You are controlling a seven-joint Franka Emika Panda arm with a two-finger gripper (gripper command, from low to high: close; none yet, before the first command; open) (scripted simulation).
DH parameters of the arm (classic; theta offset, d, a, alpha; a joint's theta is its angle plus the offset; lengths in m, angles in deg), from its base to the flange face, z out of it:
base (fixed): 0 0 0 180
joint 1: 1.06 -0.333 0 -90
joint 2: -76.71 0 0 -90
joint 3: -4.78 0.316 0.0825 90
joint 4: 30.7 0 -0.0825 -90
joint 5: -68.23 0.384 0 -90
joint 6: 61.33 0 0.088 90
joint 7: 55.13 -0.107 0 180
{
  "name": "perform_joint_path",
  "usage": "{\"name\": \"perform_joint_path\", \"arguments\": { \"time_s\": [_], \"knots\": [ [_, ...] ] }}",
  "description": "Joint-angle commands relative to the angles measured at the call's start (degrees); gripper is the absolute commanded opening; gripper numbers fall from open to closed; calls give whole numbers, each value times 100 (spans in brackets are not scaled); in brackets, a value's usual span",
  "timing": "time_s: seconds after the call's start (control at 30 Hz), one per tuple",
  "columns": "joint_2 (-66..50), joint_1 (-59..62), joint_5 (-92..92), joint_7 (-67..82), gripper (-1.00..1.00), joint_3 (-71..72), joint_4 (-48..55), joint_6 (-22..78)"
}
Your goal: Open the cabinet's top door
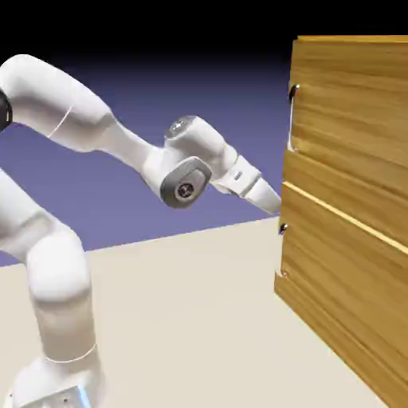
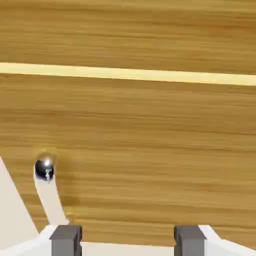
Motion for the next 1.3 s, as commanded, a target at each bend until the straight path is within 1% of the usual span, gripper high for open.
{"name": "perform_joint_path", "arguments": {
  "time_s": [0.0, 1.27],
  "knots": [
    [19, 80, 250, -82, 0, 86, 52, 6],
    [737, 3130, 9720, -3189, 0, 3345, 2045, 216]
  ]
}}
